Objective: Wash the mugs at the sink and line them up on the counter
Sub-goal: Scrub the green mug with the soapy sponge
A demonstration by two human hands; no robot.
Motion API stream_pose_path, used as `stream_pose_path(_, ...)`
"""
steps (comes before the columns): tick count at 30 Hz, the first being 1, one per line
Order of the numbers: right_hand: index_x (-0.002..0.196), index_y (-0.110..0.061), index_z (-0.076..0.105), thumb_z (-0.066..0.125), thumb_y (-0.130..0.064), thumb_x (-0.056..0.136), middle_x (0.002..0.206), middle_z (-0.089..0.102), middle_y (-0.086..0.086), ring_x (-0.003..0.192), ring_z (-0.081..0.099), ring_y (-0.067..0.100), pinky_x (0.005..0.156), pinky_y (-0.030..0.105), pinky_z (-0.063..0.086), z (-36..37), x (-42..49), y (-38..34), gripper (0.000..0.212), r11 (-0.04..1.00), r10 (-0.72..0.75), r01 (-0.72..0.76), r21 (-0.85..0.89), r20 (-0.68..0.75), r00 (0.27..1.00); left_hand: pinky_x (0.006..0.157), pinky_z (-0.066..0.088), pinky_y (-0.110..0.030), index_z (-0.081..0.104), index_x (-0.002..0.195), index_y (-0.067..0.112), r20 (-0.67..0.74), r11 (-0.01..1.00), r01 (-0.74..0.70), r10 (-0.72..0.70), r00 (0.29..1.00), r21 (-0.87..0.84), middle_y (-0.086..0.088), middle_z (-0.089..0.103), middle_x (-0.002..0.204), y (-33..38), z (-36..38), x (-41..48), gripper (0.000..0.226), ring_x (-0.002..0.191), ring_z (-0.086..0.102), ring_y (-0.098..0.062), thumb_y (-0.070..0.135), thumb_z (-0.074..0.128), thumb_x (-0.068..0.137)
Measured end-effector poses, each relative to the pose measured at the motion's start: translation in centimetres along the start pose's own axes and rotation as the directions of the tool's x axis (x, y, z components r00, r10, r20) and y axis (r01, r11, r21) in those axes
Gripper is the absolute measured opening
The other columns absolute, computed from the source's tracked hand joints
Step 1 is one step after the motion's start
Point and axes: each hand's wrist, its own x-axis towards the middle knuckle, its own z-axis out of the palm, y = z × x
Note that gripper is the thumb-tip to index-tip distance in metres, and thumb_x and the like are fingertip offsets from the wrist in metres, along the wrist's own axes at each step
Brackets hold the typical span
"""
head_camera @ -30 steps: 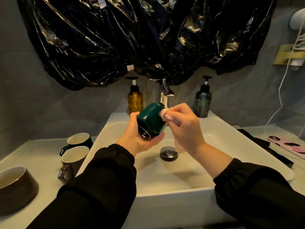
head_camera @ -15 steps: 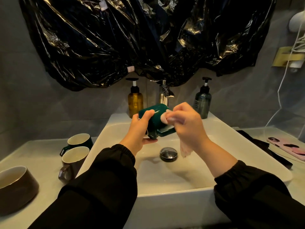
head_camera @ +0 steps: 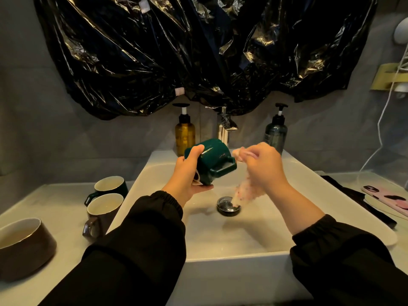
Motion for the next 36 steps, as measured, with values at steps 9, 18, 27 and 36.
stream_pose_path(9, 0.073, -0.006, 0.066, 0.07, -0.013, 0.079, 0.09, 0.068, 0.014, 0.073, 0.063, 0.021, 0.066, 0.032, 0.052, -0.2, -0.3, -1.7, 0.01, 0.472, 0.446, -0.685, 0.555, 0.52, 0.729, 0.089, 0.052, -0.047, 0.028, 0.136, 0.021, 0.113, 0.992, -0.113, 0.12, 0.986, -0.064, -0.008, 0.047, 0.13, -1.2, 0.7, 0.5, 0.067, 0.113, 0.055, -0.031, 0.04, 0.065, 0.084)
stream_pose_path(18, 0.066, -0.005, 0.061, 0.066, -0.013, 0.083, 0.07, 0.063, 0.011, 0.062, 0.059, 0.018, 0.056, 0.026, 0.051, -2.3, -0.5, -2.0, 0.019, 0.758, 0.334, -0.513, 0.404, 0.434, 0.836, 0.107, 0.034, -0.057, 0.028, 0.138, 0.031, 0.248, 0.939, -0.054, -0.033, 0.968, 0.339, -0.002, 0.045, 0.139, -1.0, 0.4, 1.1, 0.069, 0.124, 0.046, -0.029, 0.05, 0.063, 0.081)
stream_pose_path(27, 0.116, -0.003, 0.062, 0.048, -0.04, 0.097, 0.101, 0.069, 0.01, 0.09, 0.066, 0.019, 0.074, 0.032, 0.051, -2.0, 0.9, -0.9, 0.044, 0.331, 0.389, -0.668, 0.667, 0.548, 0.74, 0.083, 0.053, -0.047, 0.045, 0.126, 0.025, 0.216, 0.991, 0.085, -0.106, 0.971, 0.102, -0.009, 0.062, 0.115, -1.1, 0.3, 0.3, 0.056, 0.102, 0.062, -0.03, 0.044, 0.069, 0.079)
stream_pose_path(36, 0.113, -0.016, 0.068, 0.053, -0.021, 0.097, 0.096, 0.066, -0.01, 0.089, 0.058, -0.004, 0.075, 0.007, 0.048, 0.4, -0.7, -1.9, 0.023, 0.946, -0.074, 0.06, 0.319, 0.034, 0.997, 0.094, 0.044, -0.055, 0.058, 0.109, 0.014, 0.221, 0.934, 0.314, -0.274, 0.936, -0.172, -0.017, 0.064, 0.111, -0.5, 0.4, -0.7, 0.047, 0.106, 0.056, -0.038, 0.048, 0.066, 0.078)
